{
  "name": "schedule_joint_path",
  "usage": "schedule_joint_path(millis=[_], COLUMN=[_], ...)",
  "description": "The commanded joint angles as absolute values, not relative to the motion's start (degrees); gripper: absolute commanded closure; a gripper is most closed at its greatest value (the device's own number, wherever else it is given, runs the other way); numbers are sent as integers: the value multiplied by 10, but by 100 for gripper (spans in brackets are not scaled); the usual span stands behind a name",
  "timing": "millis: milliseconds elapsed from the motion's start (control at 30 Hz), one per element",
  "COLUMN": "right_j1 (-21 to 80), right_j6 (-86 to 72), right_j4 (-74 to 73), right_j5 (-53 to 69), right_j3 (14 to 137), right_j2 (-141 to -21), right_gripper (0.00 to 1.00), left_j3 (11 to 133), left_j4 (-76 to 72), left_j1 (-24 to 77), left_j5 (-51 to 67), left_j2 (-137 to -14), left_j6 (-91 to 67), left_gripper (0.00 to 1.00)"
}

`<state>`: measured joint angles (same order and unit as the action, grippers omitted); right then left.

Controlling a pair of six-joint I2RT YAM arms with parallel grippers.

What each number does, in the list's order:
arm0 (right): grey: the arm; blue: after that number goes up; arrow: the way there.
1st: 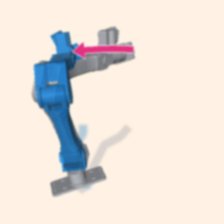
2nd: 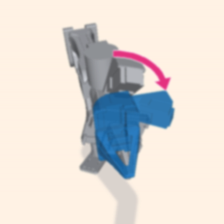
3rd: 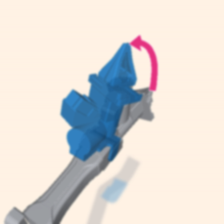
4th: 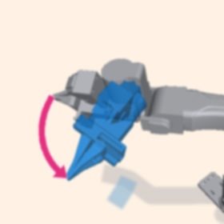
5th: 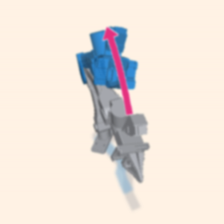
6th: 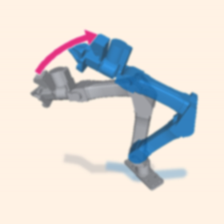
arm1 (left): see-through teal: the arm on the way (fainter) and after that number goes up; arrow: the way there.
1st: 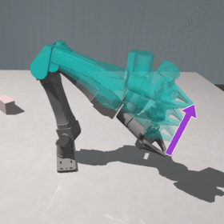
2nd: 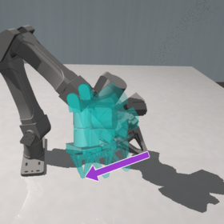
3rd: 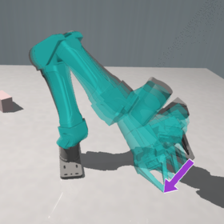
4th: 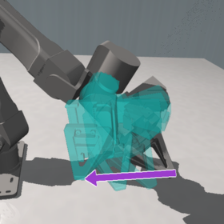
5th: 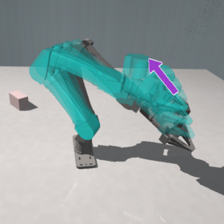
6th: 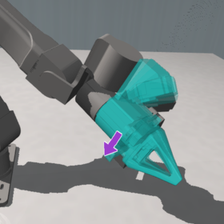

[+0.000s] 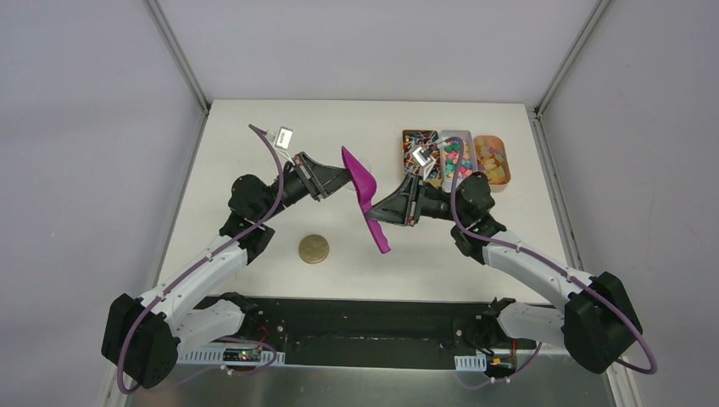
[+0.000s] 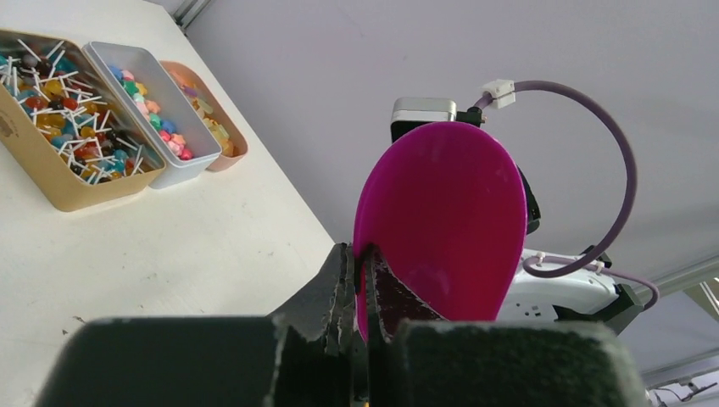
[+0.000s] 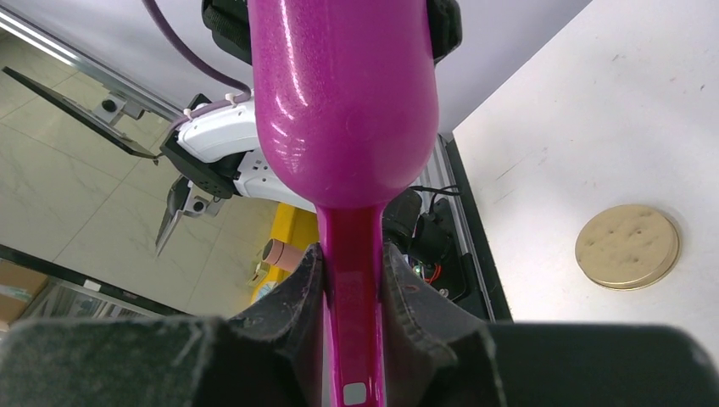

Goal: Pack the candies
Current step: Adjust the spatula.

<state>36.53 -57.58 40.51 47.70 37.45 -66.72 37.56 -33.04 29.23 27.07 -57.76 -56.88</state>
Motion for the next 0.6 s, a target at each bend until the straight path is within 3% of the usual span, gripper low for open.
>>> schedule_joint_path(millis=[0,67,167,333,567], right_j1=[368,368,368,368,369], right_j6=[-530,-520,-477,-312,-285], right_j4=[393,384,337,163,97], right_j5=[449,447,433,331,314], right_j3=[381,382,393,430,448], right_j2=[-652,-651,-643,-594,-518], right_gripper=[82,79,57,42,39], left_j3=[362,356,357,371,476], left_j4=[-378,-369,-336,-211,67], left_j1=[293,293,293,293,292], left_j5=[248,231,202,105,-18], left_j2=[-551,-541,-528,-498,-507], left_j6=[-581,-583,-583,-603,-640], left_gripper=[100,100,100,100,100])
